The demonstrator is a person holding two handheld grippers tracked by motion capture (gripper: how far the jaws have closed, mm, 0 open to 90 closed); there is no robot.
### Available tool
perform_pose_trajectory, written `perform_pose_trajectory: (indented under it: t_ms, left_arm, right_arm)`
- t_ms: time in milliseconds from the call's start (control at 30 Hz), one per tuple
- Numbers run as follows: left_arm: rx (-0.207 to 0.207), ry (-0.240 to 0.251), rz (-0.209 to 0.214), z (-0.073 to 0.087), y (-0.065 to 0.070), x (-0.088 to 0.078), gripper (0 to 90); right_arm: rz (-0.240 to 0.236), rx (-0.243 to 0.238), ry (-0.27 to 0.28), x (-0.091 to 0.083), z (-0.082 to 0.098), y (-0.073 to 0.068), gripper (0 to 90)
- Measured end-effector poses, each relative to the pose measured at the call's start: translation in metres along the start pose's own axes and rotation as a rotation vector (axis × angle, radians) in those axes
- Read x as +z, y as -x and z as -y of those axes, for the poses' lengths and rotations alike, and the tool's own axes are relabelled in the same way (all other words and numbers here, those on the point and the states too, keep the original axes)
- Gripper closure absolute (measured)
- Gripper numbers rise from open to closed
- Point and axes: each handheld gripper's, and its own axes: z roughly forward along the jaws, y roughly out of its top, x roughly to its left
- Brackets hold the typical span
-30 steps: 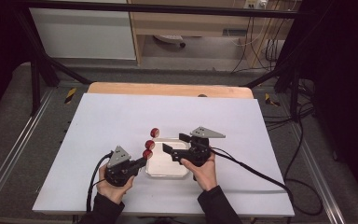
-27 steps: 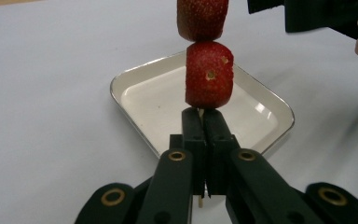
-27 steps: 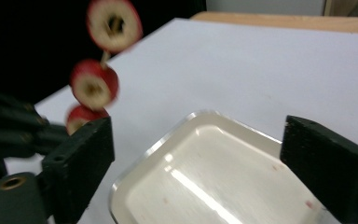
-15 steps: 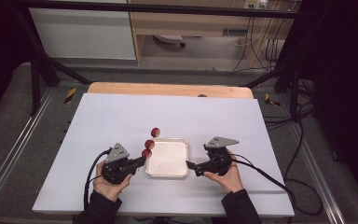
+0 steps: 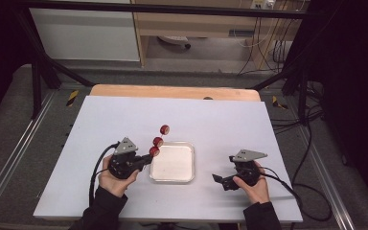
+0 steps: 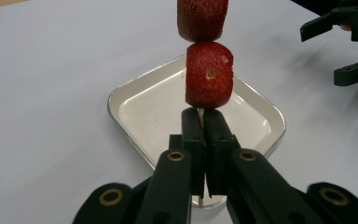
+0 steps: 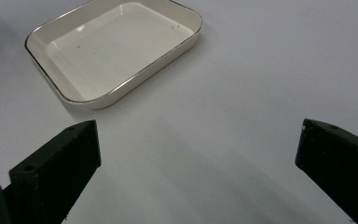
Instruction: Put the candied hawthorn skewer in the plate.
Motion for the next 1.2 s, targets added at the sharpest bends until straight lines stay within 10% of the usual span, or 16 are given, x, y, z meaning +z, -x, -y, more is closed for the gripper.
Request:
perform_pose_trajectory:
  t_ms: [400,800,1200]
  left_arm:
    - [0.035,-0.159,-0.009,-0.022,0.007,0.041,88.2]
    - [0.068,-0.374,-0.042,-0.011,0.009,0.076,88.2]
    - [0.05,-0.457,-0.07,-0.004,0.014,0.084,88.1]
  right_arm:
    - [0.028,0.034,0.019,-0.017,0.019,0.014,0.5]
    - [0.014,0.038,0.022,-0.019,0.023,0.014,0.5]
    - [0.014,0.048,0.028,-0.018,0.023,0.014,0.5]
